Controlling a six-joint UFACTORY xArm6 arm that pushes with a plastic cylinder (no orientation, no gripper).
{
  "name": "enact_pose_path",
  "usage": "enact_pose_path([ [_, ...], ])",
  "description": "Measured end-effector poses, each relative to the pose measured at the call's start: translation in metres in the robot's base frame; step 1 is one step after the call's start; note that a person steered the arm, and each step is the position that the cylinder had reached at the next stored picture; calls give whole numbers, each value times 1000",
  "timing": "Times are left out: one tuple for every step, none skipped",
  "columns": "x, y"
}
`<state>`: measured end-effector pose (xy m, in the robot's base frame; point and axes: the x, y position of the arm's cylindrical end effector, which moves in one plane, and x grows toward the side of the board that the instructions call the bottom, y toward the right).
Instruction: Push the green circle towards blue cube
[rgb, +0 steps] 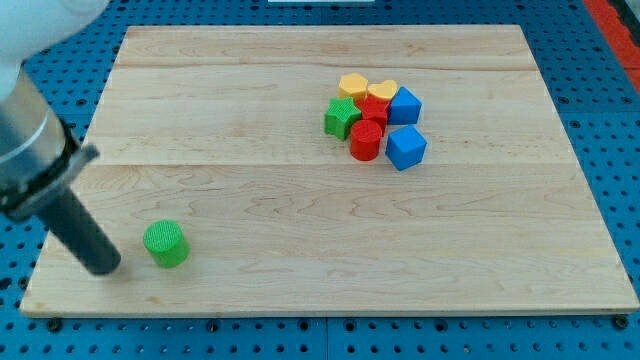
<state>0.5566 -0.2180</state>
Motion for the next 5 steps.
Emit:
enact_pose_path([
  [-14, 84],
  [-26, 164],
  [-1, 136],
  [45, 97],
  [58, 172],
])
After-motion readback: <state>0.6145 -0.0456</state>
